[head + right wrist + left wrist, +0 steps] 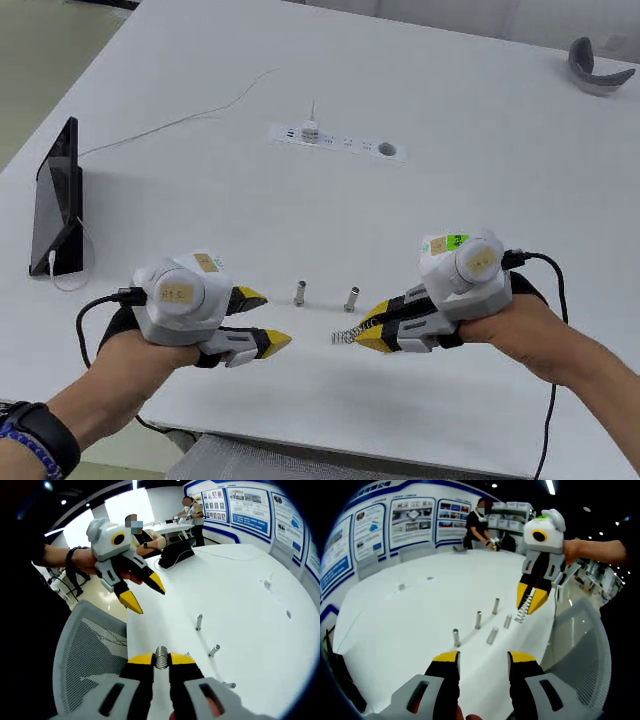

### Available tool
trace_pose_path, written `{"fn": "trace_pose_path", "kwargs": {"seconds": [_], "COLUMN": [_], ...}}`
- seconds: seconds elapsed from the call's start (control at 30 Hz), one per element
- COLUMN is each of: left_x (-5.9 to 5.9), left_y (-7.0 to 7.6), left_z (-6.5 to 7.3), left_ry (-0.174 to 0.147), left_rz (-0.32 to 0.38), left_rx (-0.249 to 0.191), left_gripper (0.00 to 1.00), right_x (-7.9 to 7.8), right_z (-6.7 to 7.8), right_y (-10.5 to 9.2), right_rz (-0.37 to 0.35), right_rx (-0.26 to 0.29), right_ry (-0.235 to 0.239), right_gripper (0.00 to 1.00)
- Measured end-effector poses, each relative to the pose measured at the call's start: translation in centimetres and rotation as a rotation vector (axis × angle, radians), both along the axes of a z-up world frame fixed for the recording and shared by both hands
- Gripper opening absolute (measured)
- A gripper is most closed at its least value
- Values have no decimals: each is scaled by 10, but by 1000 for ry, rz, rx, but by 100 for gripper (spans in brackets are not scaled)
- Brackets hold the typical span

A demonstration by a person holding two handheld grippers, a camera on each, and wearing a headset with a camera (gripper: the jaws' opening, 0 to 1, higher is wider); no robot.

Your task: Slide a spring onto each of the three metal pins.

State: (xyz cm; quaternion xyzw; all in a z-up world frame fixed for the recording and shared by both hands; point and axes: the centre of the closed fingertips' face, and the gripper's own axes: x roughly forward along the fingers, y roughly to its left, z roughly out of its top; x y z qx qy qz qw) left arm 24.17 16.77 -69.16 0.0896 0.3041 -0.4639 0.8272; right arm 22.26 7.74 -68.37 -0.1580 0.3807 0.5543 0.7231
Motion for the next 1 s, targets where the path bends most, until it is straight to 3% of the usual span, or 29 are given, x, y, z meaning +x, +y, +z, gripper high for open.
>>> {"fn": "trace_pose_path", "kwargs": {"seconds": [0.6, 1.0], "left_x": [19, 22], "left_y": [22, 38], "left_z": [-15, -26], "left_ry": [34, 59], "left_rz": [131, 201], "left_rx": [-2, 6], "left_gripper": [57, 67], "right_x": [41, 69], "right_z": [-18, -29], "right_y": [16, 27], "right_rz": [2, 48], "right_rx": [-70, -125], "right_ry": [-2, -12], "right_gripper": [12, 13]}}
